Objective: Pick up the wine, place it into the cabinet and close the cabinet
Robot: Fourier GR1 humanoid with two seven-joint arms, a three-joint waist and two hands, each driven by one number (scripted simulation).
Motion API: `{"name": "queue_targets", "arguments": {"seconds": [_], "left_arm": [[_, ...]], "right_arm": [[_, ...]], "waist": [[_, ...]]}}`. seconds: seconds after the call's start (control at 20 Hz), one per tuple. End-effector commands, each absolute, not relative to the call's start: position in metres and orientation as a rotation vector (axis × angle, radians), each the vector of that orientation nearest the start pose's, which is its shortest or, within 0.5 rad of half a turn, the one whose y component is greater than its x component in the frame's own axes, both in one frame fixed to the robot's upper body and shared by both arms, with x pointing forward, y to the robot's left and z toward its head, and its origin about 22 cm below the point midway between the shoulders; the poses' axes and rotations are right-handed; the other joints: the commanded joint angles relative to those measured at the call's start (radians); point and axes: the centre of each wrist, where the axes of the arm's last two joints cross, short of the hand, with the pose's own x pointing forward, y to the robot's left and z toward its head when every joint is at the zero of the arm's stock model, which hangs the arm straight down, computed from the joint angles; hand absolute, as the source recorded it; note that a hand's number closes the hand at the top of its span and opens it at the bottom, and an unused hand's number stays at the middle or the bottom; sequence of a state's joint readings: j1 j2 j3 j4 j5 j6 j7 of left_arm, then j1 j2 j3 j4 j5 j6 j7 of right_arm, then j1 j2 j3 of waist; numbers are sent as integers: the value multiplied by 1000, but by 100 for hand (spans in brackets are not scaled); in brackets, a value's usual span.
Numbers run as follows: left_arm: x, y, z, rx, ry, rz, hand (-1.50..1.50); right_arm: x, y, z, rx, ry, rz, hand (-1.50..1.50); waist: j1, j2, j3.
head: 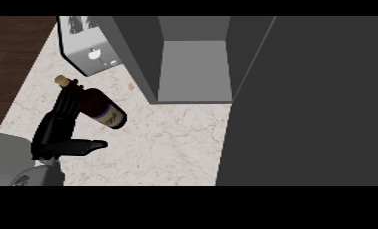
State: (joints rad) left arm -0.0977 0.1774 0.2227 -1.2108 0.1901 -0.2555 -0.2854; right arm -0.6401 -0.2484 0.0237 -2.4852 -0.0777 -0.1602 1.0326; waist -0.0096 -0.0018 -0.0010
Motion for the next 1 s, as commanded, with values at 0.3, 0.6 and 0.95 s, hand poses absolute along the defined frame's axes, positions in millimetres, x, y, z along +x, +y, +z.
{"name": "queue_targets", "arguments": {"seconds": [0.3,0.6,0.95], "left_arm": [[267,345,-74,-110,-1602,115,-150],[255,354,-105,-154,-1592,147,-150],[285,320,-105,-157,-1596,102,-150]], "right_arm": [[130,-198,291,201,-2019,274,-150],[133,-200,287,203,-2001,267,-150],[122,-203,295,198,-1995,281,-150]], "waist": [[1,1,0],[-2,2,0],[-10,1,0]]}}
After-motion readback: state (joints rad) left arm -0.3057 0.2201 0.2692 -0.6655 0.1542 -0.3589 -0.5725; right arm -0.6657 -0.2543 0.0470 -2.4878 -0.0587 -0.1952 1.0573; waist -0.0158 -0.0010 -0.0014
